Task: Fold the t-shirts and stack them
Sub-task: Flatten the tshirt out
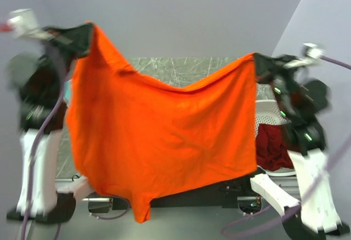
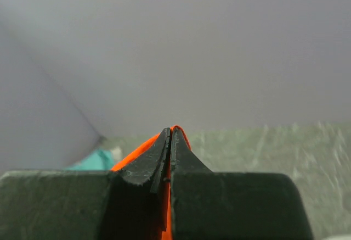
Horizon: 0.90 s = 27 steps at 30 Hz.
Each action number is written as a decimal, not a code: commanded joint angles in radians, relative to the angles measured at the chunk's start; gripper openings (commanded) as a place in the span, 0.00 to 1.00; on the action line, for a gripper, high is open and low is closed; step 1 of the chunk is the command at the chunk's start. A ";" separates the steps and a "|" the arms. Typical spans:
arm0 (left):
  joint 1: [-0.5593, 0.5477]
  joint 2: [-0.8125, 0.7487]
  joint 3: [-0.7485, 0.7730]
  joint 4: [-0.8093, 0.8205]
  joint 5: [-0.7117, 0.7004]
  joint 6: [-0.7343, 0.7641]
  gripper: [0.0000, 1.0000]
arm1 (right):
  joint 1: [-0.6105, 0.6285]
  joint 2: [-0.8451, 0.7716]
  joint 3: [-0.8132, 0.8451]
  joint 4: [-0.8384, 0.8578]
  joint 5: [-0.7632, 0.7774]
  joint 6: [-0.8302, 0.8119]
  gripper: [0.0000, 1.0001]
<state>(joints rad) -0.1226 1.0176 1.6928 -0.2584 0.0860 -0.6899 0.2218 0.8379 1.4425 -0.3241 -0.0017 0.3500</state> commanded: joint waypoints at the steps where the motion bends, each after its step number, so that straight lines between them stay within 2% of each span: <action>1: 0.005 0.195 -0.103 0.002 0.089 0.006 0.01 | -0.019 0.154 -0.146 0.101 0.075 -0.042 0.00; 3: 0.008 0.320 -0.140 0.028 0.130 0.019 0.04 | -0.053 0.219 -0.195 0.166 0.069 -0.042 0.00; 4: 0.008 0.364 -0.146 0.037 0.135 0.029 0.17 | -0.070 0.292 -0.227 0.183 0.069 -0.036 0.00; 6: 0.008 0.504 -0.142 0.044 0.120 0.046 0.37 | -0.131 0.377 -0.246 0.216 0.042 -0.013 0.00; 7: 0.008 0.554 -0.125 0.024 0.126 0.055 0.67 | -0.153 0.474 -0.232 0.218 0.011 -0.006 0.00; 9: 0.008 0.694 -0.035 -0.031 0.141 0.085 0.85 | -0.194 0.587 -0.130 0.139 -0.102 0.000 0.30; 10: 0.006 0.723 -0.016 -0.054 0.153 0.087 0.87 | -0.196 0.683 -0.087 0.094 -0.121 -0.006 0.39; 11: 0.003 0.742 -0.019 -0.048 0.165 0.084 0.88 | -0.194 0.711 -0.061 0.067 -0.127 -0.014 0.46; 13: -0.005 0.722 -0.059 -0.016 0.169 0.081 0.92 | -0.191 0.715 -0.076 0.089 -0.168 -0.013 0.53; 14: -0.009 0.692 -0.103 0.004 0.169 0.079 0.93 | -0.190 0.704 -0.089 0.106 -0.178 0.000 0.65; 15: -0.009 0.678 -0.122 0.002 0.169 0.078 0.93 | -0.187 0.681 -0.111 0.127 -0.191 0.006 0.67; 18: -0.009 0.625 -0.203 -0.048 0.153 0.076 0.93 | -0.174 0.653 -0.123 0.108 -0.201 0.007 0.73; 22: -0.011 0.526 -0.364 -0.077 0.126 0.079 0.94 | -0.130 0.619 -0.174 0.086 -0.221 0.010 0.73; 27: -0.011 0.452 -0.564 -0.113 0.107 0.089 0.96 | -0.013 0.595 -0.278 0.066 -0.221 0.041 0.72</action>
<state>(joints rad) -0.1307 1.4872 1.2079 -0.3290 0.2092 -0.6228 0.1516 1.4467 1.2282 -0.2451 -0.2001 0.3691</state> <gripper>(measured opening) 0.962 0.719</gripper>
